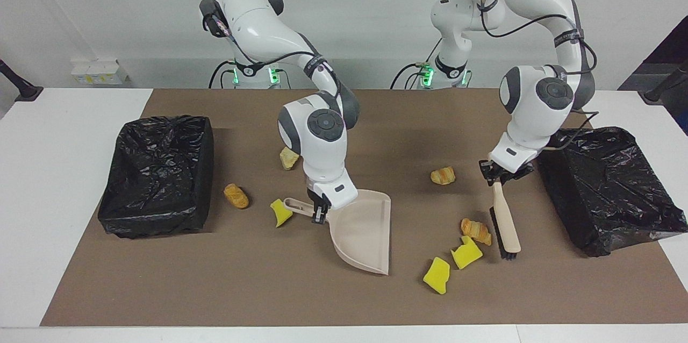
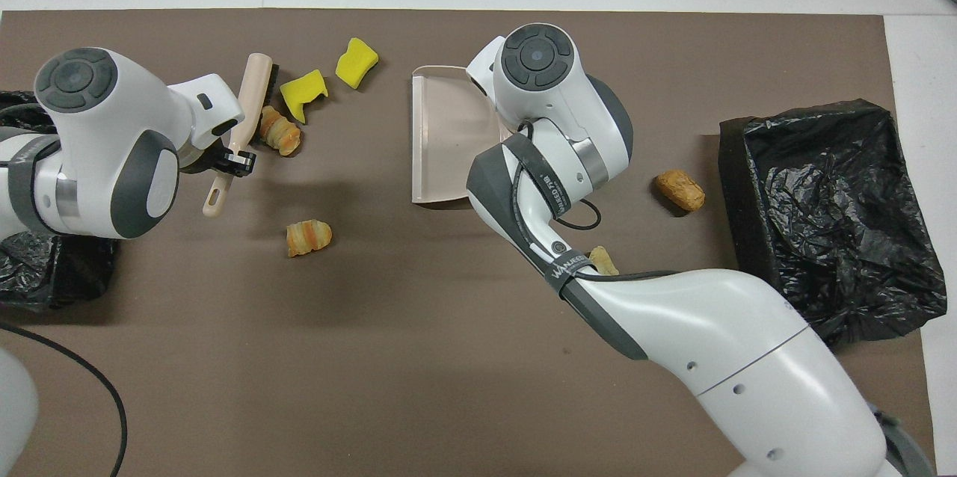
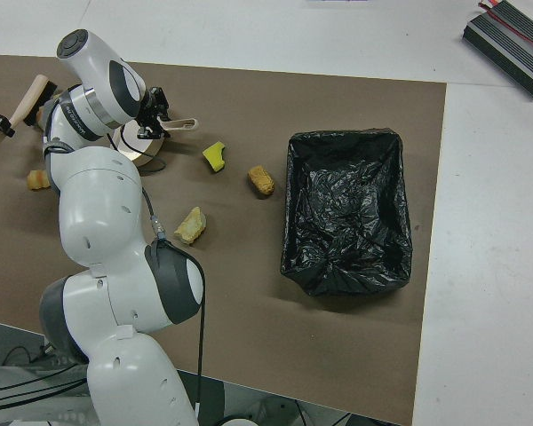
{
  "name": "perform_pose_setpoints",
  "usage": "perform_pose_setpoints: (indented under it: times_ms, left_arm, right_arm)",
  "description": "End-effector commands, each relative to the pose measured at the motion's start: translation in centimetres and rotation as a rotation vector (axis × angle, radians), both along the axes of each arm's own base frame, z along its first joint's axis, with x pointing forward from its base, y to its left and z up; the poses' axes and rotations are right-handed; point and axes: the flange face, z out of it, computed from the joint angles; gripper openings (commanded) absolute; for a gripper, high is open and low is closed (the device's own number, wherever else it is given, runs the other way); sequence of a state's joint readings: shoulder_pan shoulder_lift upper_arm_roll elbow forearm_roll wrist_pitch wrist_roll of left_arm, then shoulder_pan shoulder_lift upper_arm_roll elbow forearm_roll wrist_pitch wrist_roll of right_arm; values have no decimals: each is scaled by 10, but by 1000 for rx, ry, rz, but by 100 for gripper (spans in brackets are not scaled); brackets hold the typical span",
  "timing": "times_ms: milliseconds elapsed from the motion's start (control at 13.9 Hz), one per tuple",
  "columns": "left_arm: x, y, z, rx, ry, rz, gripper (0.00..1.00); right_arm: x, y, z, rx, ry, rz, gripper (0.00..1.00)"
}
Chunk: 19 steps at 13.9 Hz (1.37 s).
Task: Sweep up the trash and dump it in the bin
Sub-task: 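Sweep sponges and bread into the dustpan with the left gripper's brush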
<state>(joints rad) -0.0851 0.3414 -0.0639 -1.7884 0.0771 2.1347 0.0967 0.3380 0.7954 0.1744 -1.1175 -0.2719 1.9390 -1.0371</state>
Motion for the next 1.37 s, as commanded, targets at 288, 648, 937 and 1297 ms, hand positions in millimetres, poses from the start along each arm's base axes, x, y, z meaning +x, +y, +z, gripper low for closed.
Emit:
perform_pose_setpoints:
  times_ms: [288, 648, 937, 1297]
  left_arm:
    - [-21, -76, -6, -63, 53, -92, 0]
    - [-76, -165, 2, -155, 190, -34, 0]
    - [-98, -217, 25, -165, 176, 82, 0]
    - [-58, -161, 53, -127, 109, 125, 0]
  right_arm:
    - [-5, 8, -1, -33, 35, 24, 0]
    - [-10, 14, 2, -16, 37, -62, 0]
    - [-12, 16, 3, -19, 38, -62, 0]
    - [-12, 16, 4, -12, 32, -65, 0]
